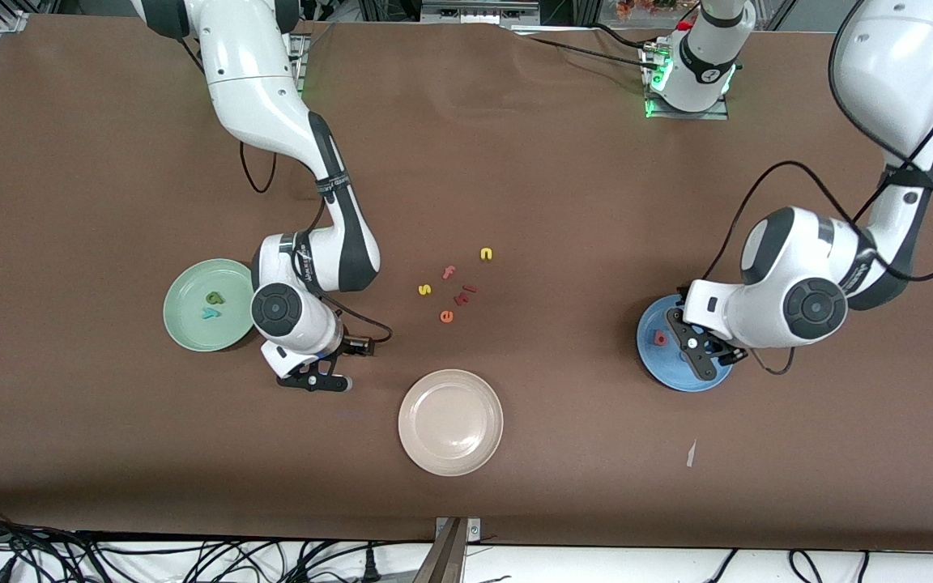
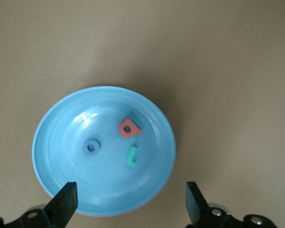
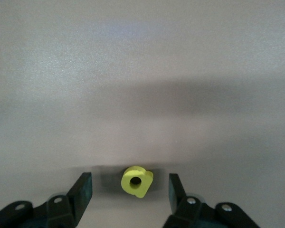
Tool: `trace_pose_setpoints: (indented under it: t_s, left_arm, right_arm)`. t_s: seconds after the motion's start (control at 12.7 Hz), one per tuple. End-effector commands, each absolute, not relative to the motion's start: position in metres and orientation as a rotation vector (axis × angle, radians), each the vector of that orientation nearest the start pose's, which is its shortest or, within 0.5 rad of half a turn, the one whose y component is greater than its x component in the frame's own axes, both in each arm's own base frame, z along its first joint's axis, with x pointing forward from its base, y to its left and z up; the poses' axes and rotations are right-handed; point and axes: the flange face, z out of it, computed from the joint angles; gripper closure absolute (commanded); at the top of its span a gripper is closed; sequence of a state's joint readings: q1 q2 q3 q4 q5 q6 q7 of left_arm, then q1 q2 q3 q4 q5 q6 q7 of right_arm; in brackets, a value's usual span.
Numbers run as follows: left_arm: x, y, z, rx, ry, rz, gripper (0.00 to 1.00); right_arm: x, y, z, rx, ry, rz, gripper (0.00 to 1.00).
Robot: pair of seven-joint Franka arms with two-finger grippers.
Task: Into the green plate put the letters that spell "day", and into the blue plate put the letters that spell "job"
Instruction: 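Release the blue 'o' on the plate while the right gripper grasps yellow 'a', then carry the yellow 'a' to the green plate while the left gripper withdraws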
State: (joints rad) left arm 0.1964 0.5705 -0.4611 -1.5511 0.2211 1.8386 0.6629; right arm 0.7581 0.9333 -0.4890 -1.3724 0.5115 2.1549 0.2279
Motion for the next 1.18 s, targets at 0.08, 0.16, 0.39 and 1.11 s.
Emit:
trace_pose_setpoints:
  t_s: [0.08, 0.16, 0.39, 1.11]
  left_arm:
    - [0.648, -0.139, 0.433, -2.994, 1.037, 0.447, 0.00]
    - [0.648, -0.137, 0.458, -3.032, 0.885, 0.450, 0.00]
    - [0.629, -0.136, 0.531, -3.037, 0.674, 0.329, 0.00]
    - [0.543, -0.049, 0.617, -3.103, 0.191, -0.042, 0.00]
  right_arm:
    - [0.674, 0.285, 0.193, -3.096, 0.142, 0.076, 0.30]
    - [0.674, 0.284, 0.192, -3.095, 0.147, 0.078, 0.31]
    - [0.672, 0.282, 0.187, -3.102, 0.152, 0.090, 0.32]
    - [0.672, 0.281, 0.181, -3.092, 0.171, 0.089, 0.47]
